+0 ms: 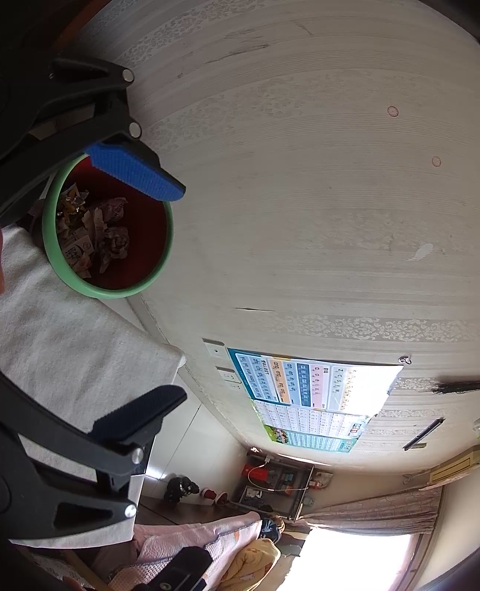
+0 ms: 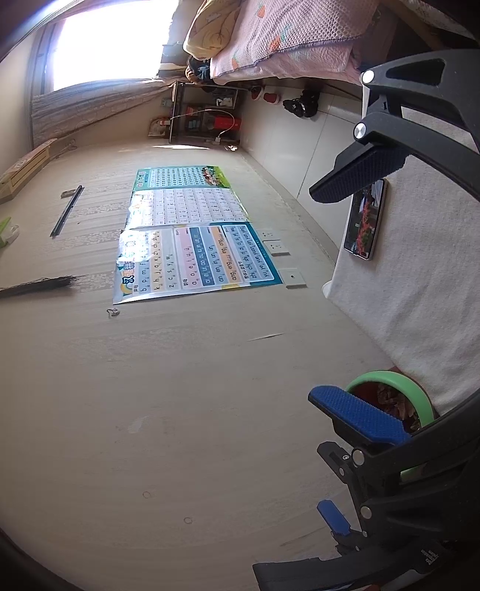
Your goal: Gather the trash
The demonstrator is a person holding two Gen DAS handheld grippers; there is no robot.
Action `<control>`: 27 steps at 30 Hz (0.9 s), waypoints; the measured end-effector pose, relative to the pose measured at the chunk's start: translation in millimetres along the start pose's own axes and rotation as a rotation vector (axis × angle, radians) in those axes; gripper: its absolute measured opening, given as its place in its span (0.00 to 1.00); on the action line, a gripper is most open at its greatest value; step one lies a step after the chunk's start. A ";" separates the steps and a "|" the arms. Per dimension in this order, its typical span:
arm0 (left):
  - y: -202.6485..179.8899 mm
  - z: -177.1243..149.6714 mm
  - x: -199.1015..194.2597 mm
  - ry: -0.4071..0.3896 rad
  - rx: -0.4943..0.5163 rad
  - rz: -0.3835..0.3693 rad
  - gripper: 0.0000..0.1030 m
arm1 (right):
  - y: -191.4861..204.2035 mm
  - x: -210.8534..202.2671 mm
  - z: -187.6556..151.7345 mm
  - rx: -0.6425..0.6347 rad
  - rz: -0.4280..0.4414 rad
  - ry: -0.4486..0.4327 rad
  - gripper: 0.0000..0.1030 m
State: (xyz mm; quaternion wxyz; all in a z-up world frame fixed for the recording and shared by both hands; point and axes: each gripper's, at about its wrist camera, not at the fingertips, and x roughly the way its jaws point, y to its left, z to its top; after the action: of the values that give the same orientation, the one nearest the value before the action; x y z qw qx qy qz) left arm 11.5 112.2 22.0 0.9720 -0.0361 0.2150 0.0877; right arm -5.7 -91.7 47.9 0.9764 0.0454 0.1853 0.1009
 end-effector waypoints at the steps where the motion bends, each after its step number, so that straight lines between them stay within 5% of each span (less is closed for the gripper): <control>1: 0.0 -0.1 0.0 0.000 0.000 0.000 0.95 | 0.1 0.1 0.0 0.000 0.000 0.000 0.93; 19: -0.4 -6.9 4.0 0.031 -0.012 -0.018 0.95 | -3.8 8.0 -11.0 -0.002 -0.004 0.047 0.93; 23: 3.8 -11.4 10.4 0.077 -0.005 -0.047 0.95 | -28.7 23.6 -44.2 0.091 -0.028 0.179 0.93; 27: 19.5 -23.8 20.0 0.136 -0.036 -0.044 0.95 | -85.1 43.3 -119.3 0.173 -0.242 0.382 0.93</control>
State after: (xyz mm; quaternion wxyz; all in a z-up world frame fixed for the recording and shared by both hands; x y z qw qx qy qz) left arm 15.9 131.9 -8.6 0.9561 -0.0643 0.2780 0.0673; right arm 4.9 -159.3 -88.7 0.9211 0.0862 0.3788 -0.0263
